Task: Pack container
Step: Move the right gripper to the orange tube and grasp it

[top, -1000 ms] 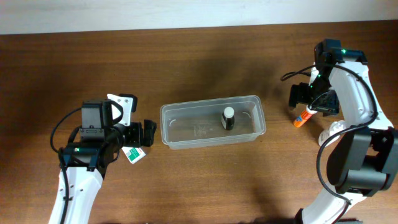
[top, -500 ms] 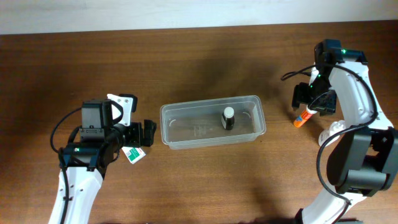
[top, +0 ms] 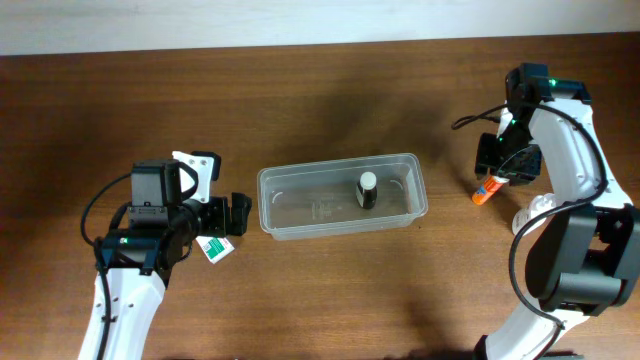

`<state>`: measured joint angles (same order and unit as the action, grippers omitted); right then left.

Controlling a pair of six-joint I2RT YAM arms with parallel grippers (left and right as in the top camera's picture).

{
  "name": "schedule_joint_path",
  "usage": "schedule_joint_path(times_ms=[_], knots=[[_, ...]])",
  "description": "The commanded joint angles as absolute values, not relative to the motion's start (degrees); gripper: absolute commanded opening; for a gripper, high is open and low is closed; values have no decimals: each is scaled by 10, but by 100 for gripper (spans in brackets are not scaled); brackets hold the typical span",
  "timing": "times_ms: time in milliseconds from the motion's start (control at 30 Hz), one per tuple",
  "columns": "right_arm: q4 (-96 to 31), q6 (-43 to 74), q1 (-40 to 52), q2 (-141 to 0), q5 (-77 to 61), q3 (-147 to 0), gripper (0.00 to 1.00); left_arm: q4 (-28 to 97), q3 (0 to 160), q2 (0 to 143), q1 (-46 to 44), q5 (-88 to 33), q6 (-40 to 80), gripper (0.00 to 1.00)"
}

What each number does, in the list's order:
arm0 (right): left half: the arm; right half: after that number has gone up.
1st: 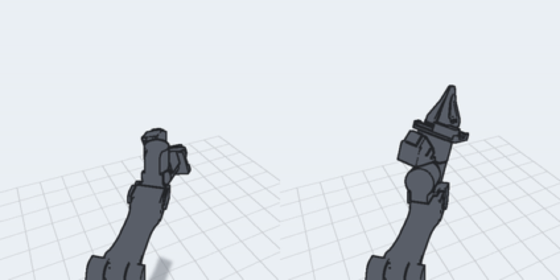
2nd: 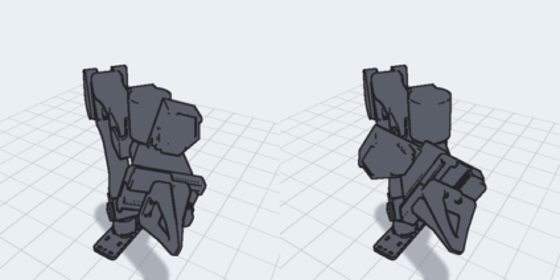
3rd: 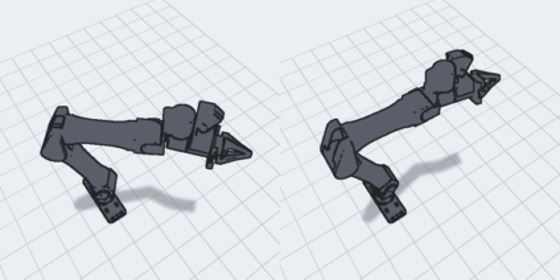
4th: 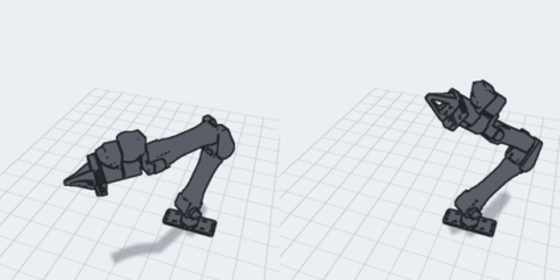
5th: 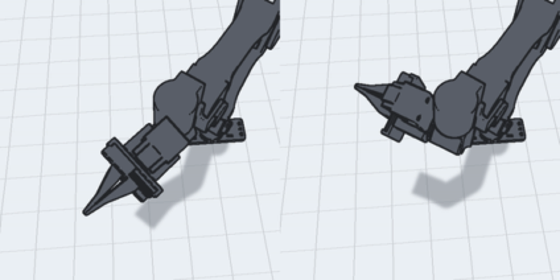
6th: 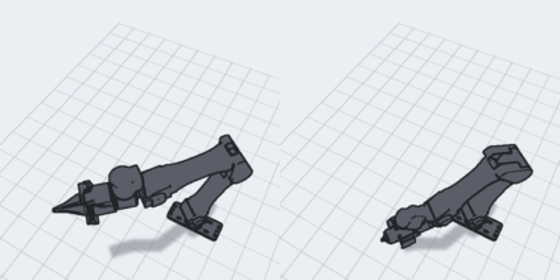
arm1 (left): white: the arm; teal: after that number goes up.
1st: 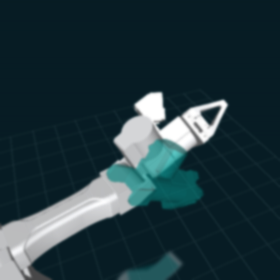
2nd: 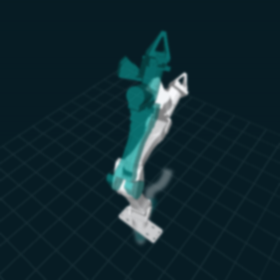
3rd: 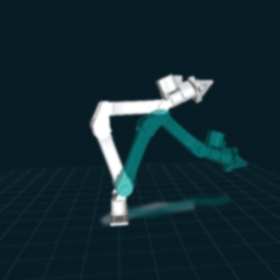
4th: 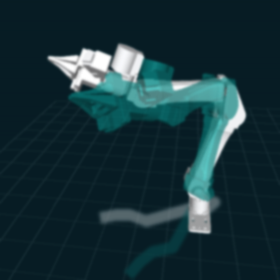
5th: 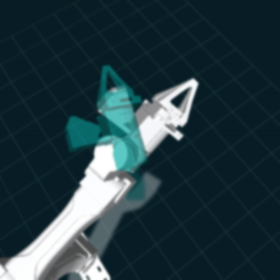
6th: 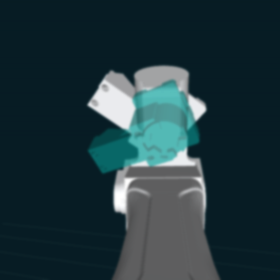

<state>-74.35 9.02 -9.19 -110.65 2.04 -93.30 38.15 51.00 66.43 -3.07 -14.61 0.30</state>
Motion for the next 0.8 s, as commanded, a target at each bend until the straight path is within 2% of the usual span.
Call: schedule_joint_path(times_ms=[0, 133, 200, 433, 767], knots=[[-746, 95, -95, -1108, 17, -928, 43, 382, 523, 663, -32, -152, 4, 99], [-748, 97, -95, -1108, 17, -928, 41, 382, 523, 663, -32, -152, 4, 100], [-748, 99, -95, -1108, 17, -928, 37, 382, 523, 663, -32, -152, 4, 99], [-748, 99, -95, -1108, 18, -928, 35, 382, 523, 663, -32, -152, 4, 100], [-735, 83, -95, -1108, 18, -928, 22, 382, 523, 663, -32, -152, 4, 100]])
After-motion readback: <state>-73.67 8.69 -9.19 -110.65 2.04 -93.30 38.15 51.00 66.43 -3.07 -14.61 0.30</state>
